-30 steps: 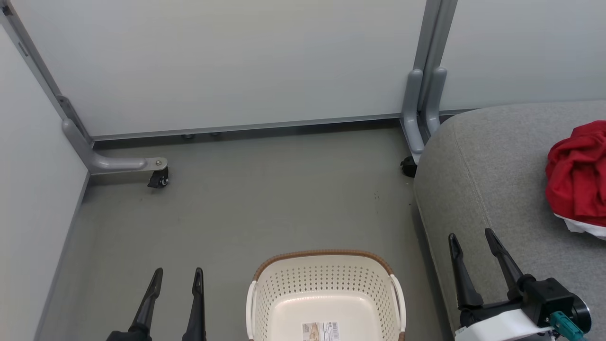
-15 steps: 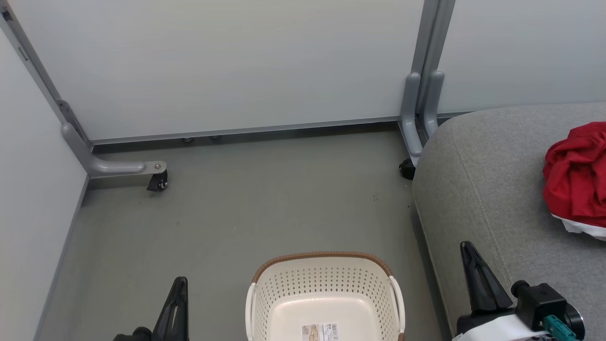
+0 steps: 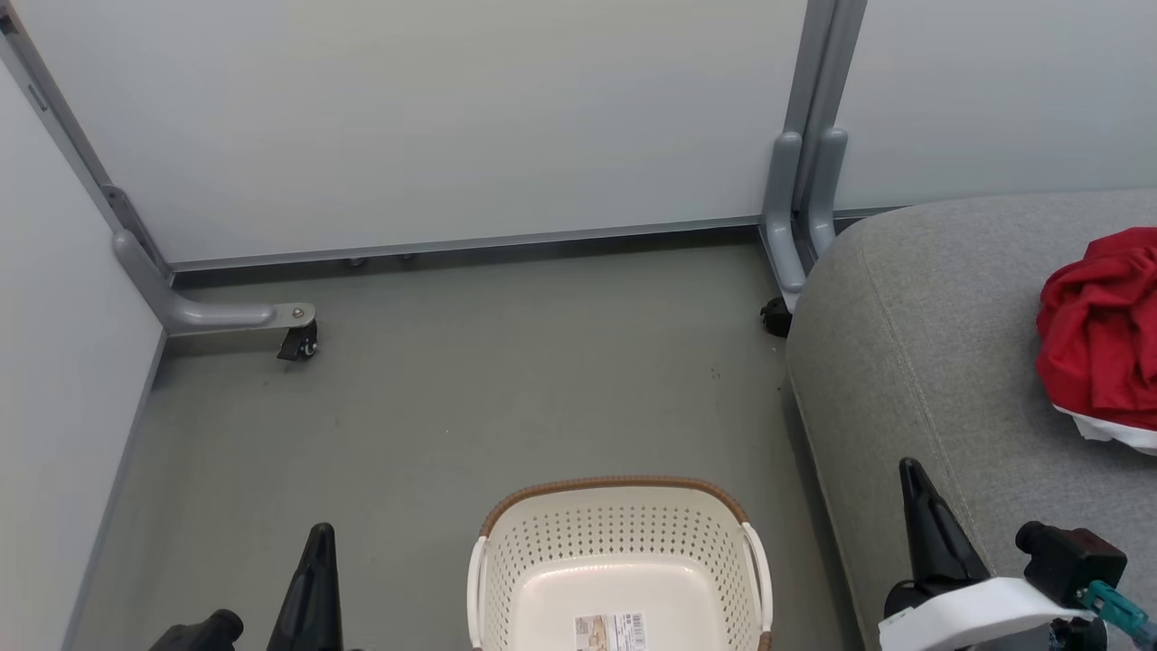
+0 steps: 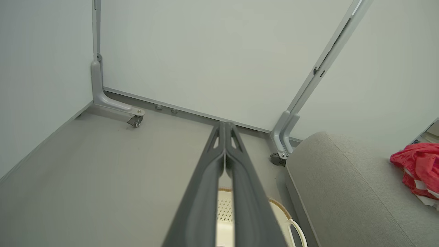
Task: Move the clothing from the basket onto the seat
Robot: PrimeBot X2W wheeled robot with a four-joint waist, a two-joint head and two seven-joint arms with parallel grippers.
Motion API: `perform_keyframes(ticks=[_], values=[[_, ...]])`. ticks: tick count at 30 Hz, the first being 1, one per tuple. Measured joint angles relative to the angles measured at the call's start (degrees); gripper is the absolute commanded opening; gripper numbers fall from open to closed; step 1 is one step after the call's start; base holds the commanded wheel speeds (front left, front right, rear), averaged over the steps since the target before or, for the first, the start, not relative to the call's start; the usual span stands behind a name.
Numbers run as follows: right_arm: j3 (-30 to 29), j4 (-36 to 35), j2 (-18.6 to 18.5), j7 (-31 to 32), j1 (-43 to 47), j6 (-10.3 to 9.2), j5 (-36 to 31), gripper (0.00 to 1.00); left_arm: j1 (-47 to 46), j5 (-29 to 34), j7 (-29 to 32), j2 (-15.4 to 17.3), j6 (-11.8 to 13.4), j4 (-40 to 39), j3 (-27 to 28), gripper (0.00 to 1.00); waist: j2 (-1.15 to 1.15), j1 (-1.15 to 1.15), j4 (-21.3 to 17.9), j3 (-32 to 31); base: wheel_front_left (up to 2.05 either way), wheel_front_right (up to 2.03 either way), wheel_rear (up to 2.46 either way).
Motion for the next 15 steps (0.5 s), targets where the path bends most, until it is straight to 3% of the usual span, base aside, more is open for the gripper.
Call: perform_keyframes(ticks=[15], values=[[-0.8,1.7,-0.7,2.8,-2.6,0.0,14.8,0.0,-3.4,-14.2,2.9,0.8,-0.5,2.3,1.4,0.0,0.0,0.0,-0.1,0.5,0.0,0.0,0.0]])
